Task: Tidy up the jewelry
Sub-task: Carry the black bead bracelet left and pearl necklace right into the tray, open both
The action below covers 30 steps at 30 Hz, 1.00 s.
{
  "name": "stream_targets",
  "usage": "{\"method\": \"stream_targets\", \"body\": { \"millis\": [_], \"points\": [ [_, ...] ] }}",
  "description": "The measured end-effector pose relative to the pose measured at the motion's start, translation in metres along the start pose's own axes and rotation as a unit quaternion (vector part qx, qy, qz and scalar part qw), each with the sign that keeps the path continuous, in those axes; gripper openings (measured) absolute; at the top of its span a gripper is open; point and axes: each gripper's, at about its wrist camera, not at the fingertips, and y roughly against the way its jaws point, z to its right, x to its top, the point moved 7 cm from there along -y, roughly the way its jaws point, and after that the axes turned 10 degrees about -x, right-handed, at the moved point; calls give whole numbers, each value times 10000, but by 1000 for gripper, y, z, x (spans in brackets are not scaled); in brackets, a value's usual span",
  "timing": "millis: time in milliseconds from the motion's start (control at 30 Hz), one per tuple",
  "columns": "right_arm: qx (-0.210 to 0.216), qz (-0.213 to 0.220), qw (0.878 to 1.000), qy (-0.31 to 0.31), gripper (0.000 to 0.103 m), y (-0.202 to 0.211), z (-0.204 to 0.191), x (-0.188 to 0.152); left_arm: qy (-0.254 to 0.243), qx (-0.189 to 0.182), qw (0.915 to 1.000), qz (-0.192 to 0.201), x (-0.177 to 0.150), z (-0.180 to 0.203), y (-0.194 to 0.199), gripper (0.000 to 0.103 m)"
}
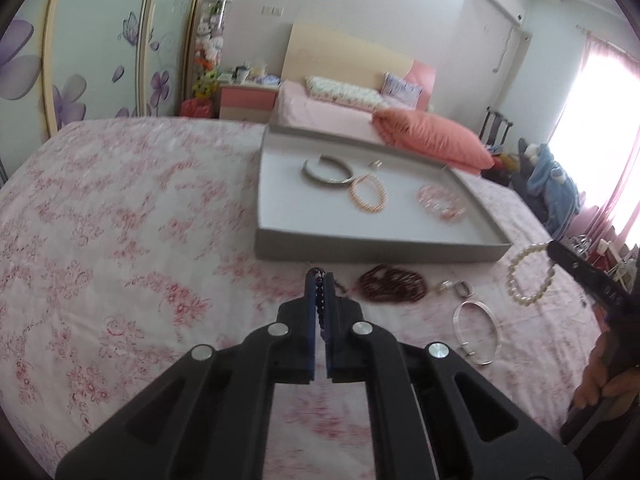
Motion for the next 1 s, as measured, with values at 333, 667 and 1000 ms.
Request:
{"method": "stream_targets", "body": {
  "millis": [333, 667, 1000],
  "points": [
    [-243, 705, 9957, 558, 10, 27, -26, 12, -386, 27, 9980, 501, 15, 34, 21, 5],
    [-454, 1273, 9869, 887, 10, 47, -40, 20, -889, 361, 9901, 1029, 28, 57, 46, 5],
    [-596, 1719, 9776, 1055, 10, 61, -47, 28, -1234, 544, 9814, 1366, 35, 73, 59, 5]
  ]
}}
